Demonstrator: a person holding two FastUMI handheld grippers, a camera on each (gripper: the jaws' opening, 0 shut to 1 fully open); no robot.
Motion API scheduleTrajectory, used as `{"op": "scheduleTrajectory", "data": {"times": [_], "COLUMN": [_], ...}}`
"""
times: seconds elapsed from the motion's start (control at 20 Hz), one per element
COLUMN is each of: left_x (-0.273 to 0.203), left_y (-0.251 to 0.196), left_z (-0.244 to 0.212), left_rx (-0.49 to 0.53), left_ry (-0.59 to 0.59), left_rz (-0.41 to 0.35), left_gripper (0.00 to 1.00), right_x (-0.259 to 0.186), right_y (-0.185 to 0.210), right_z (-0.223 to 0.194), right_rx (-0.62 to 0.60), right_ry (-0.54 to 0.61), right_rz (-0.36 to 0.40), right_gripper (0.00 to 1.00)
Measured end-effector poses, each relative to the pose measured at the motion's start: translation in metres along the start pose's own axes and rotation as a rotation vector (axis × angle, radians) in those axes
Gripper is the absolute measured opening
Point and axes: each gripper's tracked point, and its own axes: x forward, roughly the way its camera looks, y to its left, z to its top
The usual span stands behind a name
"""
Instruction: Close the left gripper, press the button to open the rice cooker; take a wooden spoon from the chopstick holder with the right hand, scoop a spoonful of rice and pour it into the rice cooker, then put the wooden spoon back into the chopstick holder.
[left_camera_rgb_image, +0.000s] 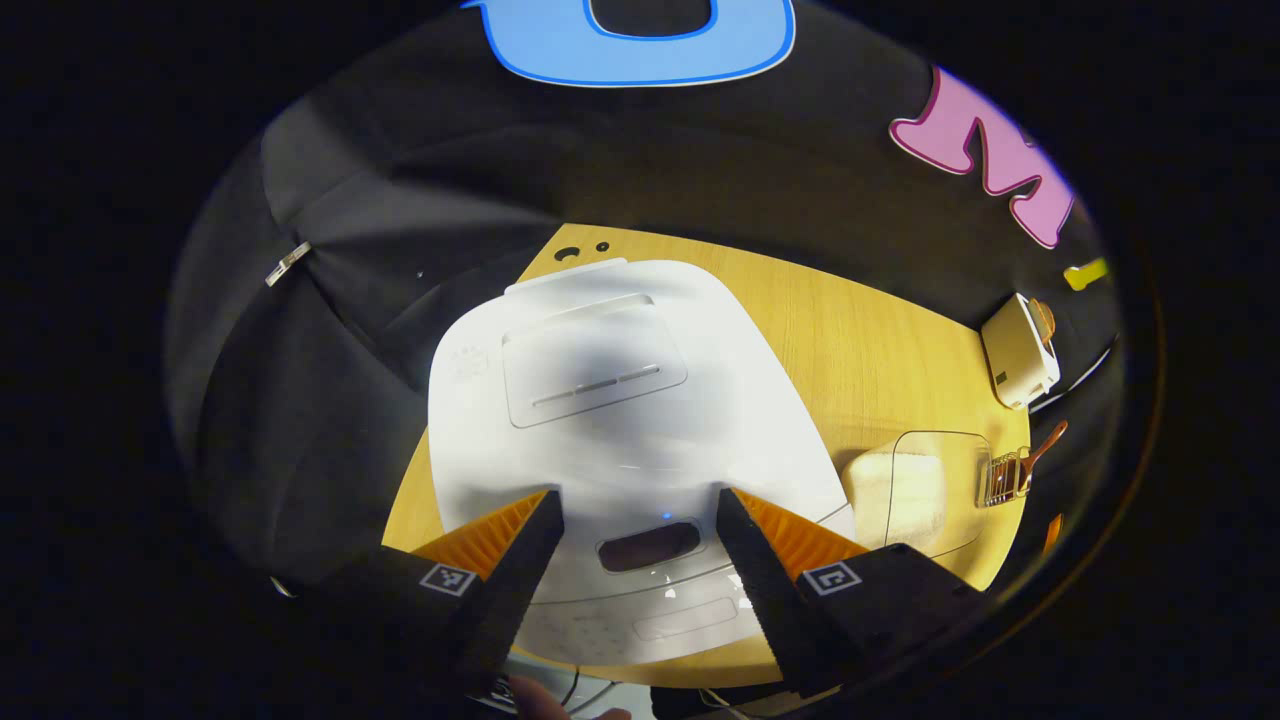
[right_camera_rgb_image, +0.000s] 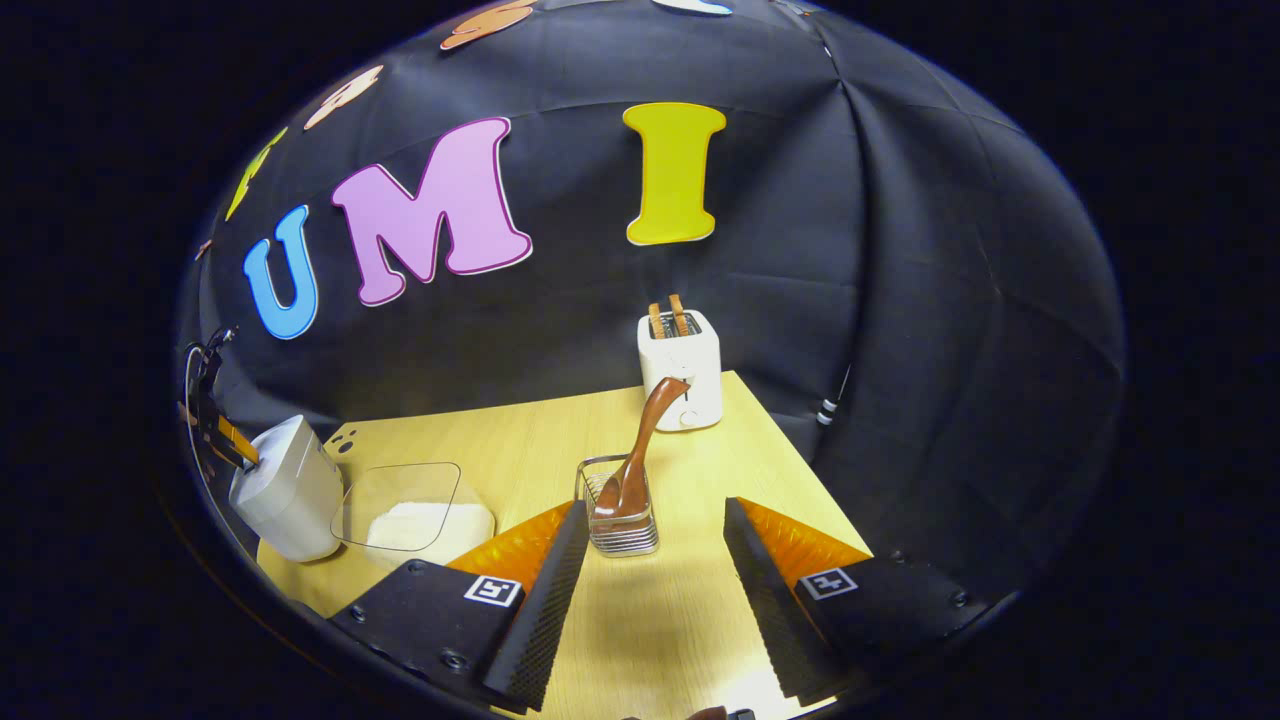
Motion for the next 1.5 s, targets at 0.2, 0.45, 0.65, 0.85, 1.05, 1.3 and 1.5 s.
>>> {"op": "scheduleTrajectory", "data": {"times": [0.2, 0.45, 0.65, 0.85, 1.05, 1.3, 1.5], "left_x": [0.001, -0.010, -0.056, -0.105, -0.157, -0.196, -0.212], "left_y": [-0.004, 0.002, -0.009, -0.030, -0.064, -0.082, -0.097], "left_z": [0.005, 0.007, 0.040, 0.052, 0.051, 0.031, 0.010], "left_rx": [0.029, 0.009, 0.010, 0.023, 0.054, 0.061, 0.094], "left_ry": [-0.083, -0.220, -0.494, -0.715, -0.917, -1.048, -1.067], "left_rz": [-0.010, -0.013, -0.057, -0.128, -0.259, -0.299, -0.325], "left_gripper": [1.00, 0.99, 0.96, 0.97, 0.95, 0.95, 0.95], "right_x": [0.003, -0.004, -0.015, -0.029, -0.043, -0.057, -0.067], "right_y": [0.011, 0.023, 0.036, 0.058, 0.087, 0.123, 0.146], "right_z": [0.008, 0.023, 0.038, 0.057, 0.071, 0.089, 0.100], "right_rx": [-0.018, -0.015, -0.032, -0.049, -0.095, -0.155, -0.144], "right_ry": [-0.016, -0.048, -0.085, -0.128, -0.166, -0.234, -0.267], "right_rz": [0.022, 0.044, 0.063, 0.098, 0.157, 0.226, 0.265], "right_gripper": [0.85, 0.85, 0.85, 0.86, 0.87, 0.92, 0.97]}}
